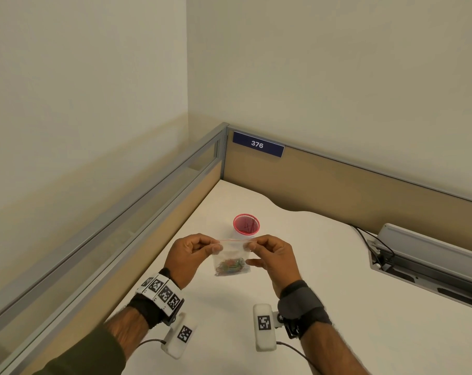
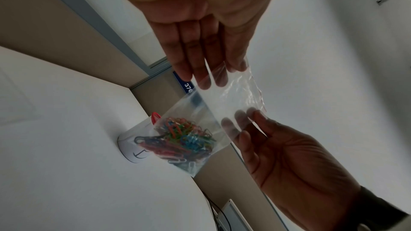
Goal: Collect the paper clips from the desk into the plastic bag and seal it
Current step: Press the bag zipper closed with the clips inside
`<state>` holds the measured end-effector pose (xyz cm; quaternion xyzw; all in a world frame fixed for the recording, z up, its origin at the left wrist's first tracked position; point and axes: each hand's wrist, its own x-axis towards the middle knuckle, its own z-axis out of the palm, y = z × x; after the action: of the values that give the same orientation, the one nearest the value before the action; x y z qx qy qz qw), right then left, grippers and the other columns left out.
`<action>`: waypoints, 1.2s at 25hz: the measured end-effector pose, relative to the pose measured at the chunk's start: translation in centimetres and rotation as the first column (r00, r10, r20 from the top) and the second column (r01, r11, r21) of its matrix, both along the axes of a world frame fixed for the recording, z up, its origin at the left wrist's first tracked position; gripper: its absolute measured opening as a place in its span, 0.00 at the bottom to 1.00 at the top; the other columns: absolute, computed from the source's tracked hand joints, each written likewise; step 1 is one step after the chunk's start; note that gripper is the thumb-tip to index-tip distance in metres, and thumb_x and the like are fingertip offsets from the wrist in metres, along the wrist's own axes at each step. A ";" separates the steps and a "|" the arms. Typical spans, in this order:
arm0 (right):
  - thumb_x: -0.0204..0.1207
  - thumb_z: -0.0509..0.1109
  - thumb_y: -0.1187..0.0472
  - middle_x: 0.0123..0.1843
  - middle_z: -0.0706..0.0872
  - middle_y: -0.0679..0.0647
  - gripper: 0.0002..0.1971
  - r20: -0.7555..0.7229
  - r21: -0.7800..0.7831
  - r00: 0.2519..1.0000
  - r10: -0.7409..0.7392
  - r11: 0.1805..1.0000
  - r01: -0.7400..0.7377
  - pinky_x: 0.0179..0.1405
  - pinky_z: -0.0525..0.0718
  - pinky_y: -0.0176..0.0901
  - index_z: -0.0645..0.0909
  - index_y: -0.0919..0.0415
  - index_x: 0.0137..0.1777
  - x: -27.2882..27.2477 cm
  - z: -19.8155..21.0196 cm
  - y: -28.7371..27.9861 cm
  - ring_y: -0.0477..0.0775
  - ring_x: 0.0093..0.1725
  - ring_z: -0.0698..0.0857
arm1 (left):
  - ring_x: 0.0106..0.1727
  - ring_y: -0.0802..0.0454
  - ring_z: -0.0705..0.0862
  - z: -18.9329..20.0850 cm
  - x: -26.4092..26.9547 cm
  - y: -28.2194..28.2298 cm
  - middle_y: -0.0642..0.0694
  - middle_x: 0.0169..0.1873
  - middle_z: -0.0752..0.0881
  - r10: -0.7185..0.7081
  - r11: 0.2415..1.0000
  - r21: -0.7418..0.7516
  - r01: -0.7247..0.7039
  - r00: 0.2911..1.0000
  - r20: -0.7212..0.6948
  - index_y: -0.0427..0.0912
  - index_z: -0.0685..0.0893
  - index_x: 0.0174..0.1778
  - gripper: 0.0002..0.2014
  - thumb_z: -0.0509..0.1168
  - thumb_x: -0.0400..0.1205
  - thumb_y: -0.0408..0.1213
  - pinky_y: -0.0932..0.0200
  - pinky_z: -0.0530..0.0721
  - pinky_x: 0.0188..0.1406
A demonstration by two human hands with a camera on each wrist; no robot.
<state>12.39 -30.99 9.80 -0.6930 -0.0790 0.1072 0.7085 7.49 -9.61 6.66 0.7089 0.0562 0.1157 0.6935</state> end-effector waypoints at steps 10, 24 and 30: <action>0.74 0.71 0.71 0.45 0.90 0.68 0.03 0.022 0.014 0.999 -0.025 1.000 0.024 0.53 0.90 0.55 0.86 0.70 0.45 -0.1 -0.4 0.1 0.68 0.49 0.89 | 0.30 0.48 0.85 0.3 -0.1 0.1 0.33 0.38 0.92 0.028 1.000 -0.003 -0.028 0.998 -0.051 0.36 0.93 0.44 0.01 0.76 0.79 0.29 0.59 0.84 0.23; 0.73 0.75 0.68 0.45 0.91 0.63 0.02 0.015 -0.036 1.000 0.007 0.999 -0.007 0.54 0.90 0.56 0.88 0.66 0.44 0.2 -0.7 0.2 0.65 0.49 0.89 | 0.36 0.44 0.90 0.8 0.1 0.1 0.25 0.40 0.89 0.015 0.999 -0.047 -0.015 1.000 -0.011 0.31 0.87 0.44 0.02 0.72 0.80 0.22 0.51 0.93 0.38; 0.73 0.75 0.69 0.45 0.91 0.64 0.03 0.002 -0.005 1.000 -0.013 1.000 0.013 0.52 0.90 0.51 0.87 0.69 0.45 0.2 -0.6 0.2 0.66 0.49 0.89 | 0.36 0.46 0.91 1.2 0.1 0.0 0.23 0.43 0.89 0.019 0.996 -0.092 -0.020 1.000 -0.010 0.33 0.87 0.43 0.04 0.72 0.80 0.21 0.57 0.93 0.38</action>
<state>12.59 -30.76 9.21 -0.6953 -0.0752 0.1022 0.7074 7.58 -9.63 7.81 0.6760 0.0717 0.1166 0.7241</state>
